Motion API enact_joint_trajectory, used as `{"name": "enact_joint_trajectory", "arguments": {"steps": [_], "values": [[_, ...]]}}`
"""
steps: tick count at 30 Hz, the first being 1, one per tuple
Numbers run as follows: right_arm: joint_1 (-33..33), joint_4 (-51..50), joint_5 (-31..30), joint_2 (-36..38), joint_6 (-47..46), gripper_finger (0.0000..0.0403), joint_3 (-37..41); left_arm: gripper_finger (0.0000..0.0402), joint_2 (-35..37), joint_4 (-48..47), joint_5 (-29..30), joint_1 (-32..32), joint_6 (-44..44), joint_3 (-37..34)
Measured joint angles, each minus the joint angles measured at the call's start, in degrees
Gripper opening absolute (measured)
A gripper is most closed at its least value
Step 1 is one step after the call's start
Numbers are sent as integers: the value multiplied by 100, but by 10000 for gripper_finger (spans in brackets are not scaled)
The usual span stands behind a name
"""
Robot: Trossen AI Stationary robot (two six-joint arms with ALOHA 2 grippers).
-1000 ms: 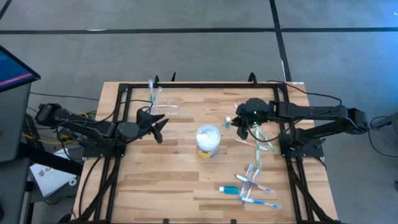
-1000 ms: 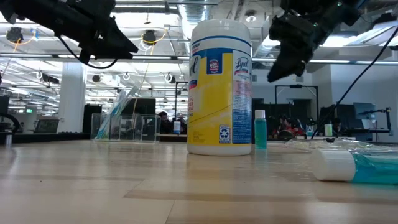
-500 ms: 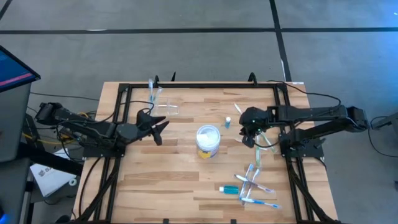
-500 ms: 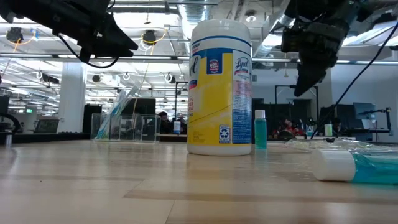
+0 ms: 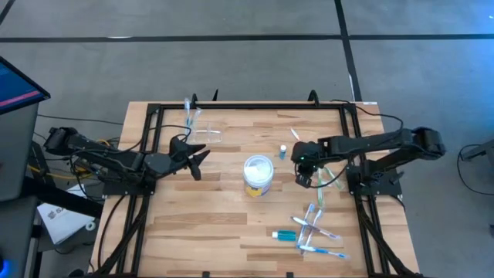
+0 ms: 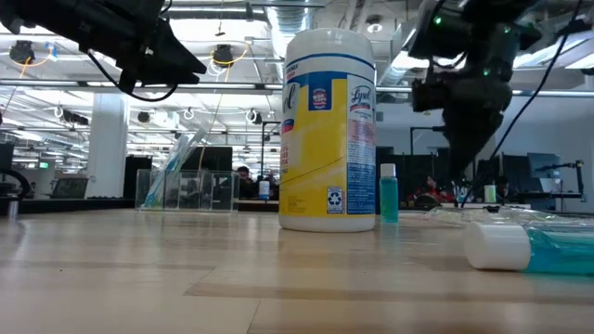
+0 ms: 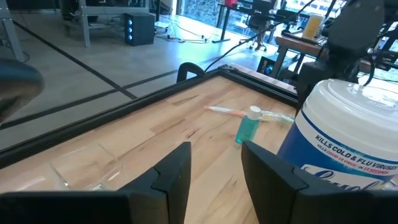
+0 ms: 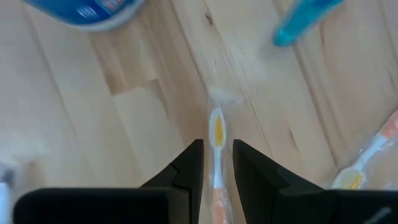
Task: Pick & Place toothbrushing station
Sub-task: Put the bottom orange toothbrush into the transparent organizer
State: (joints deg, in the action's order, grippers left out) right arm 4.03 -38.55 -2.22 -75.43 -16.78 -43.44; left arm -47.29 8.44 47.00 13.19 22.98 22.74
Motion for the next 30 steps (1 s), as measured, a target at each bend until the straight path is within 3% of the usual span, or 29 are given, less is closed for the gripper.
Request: {"name": "enact_joint_trajectory", "arguments": {"steps": [10,25,30], "values": [[103,83,-85,-556,312,77,0,135,0,31,0,-4,-13,0],[138,214,26,-676,521,78,-4,135,0,57,-2,-4,-20,0],[136,328,221,-931,533,105,-4,135,0,59,-2,-4,-20,-1]]}}
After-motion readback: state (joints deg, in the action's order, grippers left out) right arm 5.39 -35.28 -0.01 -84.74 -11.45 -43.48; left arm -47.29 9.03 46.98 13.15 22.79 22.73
